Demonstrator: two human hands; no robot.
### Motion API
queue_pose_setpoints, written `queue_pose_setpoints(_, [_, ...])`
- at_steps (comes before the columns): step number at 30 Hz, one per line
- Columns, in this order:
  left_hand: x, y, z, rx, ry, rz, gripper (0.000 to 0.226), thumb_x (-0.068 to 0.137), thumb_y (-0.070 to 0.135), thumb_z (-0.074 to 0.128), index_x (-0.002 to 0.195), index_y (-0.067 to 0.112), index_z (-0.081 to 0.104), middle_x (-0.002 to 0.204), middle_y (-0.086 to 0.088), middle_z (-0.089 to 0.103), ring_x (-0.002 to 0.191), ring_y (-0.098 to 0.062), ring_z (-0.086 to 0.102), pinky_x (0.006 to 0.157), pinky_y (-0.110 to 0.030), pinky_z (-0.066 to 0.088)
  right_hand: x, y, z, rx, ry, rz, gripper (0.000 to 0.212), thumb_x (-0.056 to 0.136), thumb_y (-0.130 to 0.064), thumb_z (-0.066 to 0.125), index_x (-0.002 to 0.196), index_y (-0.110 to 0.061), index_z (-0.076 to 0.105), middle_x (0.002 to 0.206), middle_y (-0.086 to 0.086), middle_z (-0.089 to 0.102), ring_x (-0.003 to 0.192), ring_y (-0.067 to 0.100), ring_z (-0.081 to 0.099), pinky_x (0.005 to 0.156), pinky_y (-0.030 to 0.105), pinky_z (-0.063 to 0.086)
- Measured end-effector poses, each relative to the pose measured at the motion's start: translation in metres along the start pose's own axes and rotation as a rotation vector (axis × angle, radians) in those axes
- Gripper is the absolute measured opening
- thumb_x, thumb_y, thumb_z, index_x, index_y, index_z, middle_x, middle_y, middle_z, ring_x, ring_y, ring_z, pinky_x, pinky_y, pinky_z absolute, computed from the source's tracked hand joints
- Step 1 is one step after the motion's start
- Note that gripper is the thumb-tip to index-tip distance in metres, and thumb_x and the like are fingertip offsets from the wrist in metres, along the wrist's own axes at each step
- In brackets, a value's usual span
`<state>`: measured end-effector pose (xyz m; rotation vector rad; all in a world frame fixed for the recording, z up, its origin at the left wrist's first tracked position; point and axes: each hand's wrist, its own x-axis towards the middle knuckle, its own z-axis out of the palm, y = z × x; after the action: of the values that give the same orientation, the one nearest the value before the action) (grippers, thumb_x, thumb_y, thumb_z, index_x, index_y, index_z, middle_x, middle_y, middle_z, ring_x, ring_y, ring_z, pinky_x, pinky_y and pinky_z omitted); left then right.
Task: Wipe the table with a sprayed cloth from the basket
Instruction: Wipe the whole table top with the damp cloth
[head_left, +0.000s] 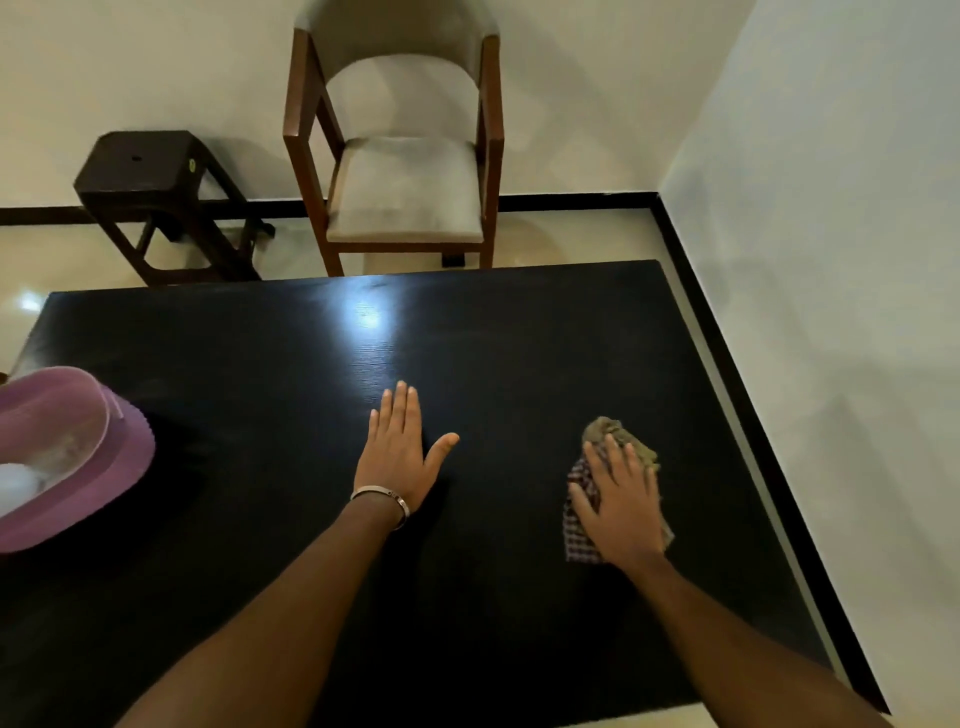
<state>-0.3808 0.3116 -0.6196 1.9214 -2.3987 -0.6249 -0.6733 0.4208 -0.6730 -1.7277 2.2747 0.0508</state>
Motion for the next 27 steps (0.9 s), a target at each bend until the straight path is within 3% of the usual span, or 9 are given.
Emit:
queue_pose_setpoints(5, [-0.035, -0.001, 0.005, -0.018, -0.014, -0.009, 0.099, 0.078, 0.074, 0.001, 0.153, 0.01, -0.007, 0.161, -0.006, -0.012, 0.148, -0.021, -0.016, 0.121, -0.038, -0.004, -0.027, 0.041, 0.001, -0.021, -0.025, 0.202, 0.069, 0.099, -0.061, 0.031, 0.159, -0.034, 0.01, 0.167, 0.004, 0.006, 0.153, 0.03, 0.005, 0.122, 0.054, 0.007])
queue_pose_setpoints(11, [-0.073, -0.032, 0.003, -0.025, 0.002, -0.085, 0.099, 0.078, 0.075, 0.001, 0.153, 0.011, -0.006, 0.161, -0.006, -0.012, 0.148, -0.021, -0.014, 0.122, -0.04, -0.001, -0.034, 0.01, 0.004, 0.023, -0.072, 0.294, 0.07, 0.1, -0.061, 0.027, 0.159, -0.033, 0.002, 0.167, 0.005, -0.004, 0.153, 0.034, -0.005, 0.122, 0.059, 0.003])
queue_pose_setpoints(23, [-0.141, -0.111, -0.001, -0.096, -0.008, -0.227, 0.101, 0.075, 0.076, 0.001, 0.153, 0.012, -0.006, 0.161, -0.004, -0.013, 0.147, -0.019, -0.016, 0.121, -0.038, -0.004, -0.09, -0.2, 0.042, 0.02, -0.075, -0.069, 0.069, 0.097, -0.061, 0.026, 0.159, -0.033, 0.011, 0.168, 0.006, 0.005, 0.153, 0.033, 0.001, 0.121, 0.059, 0.0])
queue_pose_setpoints(27, [-0.151, -0.142, -0.005, -0.11, -0.026, -0.229, 0.1, 0.077, 0.076, 0.003, 0.153, 0.012, -0.007, 0.161, -0.004, -0.014, 0.147, -0.018, -0.017, 0.12, -0.037, -0.006, -0.103, -0.263, 0.053, 0.011, -0.145, -0.205, 0.071, 0.099, -0.061, 0.024, 0.159, -0.033, 0.0, 0.168, 0.005, -0.005, 0.153, 0.032, -0.009, 0.12, 0.057, -0.007])
